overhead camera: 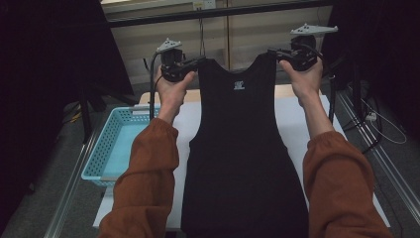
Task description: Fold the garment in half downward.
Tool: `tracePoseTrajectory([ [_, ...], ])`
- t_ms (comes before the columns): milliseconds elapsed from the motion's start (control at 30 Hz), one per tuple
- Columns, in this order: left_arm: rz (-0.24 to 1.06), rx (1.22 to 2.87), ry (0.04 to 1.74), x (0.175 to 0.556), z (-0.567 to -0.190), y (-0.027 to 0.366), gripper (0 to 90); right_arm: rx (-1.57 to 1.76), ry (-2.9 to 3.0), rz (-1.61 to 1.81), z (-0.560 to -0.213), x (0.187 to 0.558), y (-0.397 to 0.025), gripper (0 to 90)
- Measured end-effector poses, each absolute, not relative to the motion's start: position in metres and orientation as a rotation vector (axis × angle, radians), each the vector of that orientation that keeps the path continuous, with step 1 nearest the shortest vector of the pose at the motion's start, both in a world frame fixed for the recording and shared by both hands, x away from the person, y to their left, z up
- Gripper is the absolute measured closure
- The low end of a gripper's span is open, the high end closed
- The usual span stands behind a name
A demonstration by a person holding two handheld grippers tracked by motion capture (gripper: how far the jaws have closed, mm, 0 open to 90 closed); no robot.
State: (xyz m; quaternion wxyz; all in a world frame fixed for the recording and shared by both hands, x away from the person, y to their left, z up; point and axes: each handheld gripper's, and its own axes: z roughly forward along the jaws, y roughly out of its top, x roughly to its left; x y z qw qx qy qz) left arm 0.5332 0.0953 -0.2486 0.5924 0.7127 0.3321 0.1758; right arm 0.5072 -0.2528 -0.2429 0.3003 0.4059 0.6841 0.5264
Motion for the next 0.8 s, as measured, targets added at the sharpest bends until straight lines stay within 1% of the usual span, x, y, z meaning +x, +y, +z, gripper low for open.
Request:
tracePoseTrajectory([
  [300,0.378,1.659,0.715,0.505,-0.257,0.094,88.5,1.039,1.828,1.456,-0.256,0.481,-0.255,88.8],
  [533,0.373,1.646,0.672,0.481,-0.257,0.099,88.5,1.009,1.821,1.485,-0.256,0.451,-0.26,88.8],
  [800,0.348,1.644,0.651,0.458,-0.27,0.107,88.4,0.968,1.855,1.494,-0.267,0.419,-0.264,88.8],
])
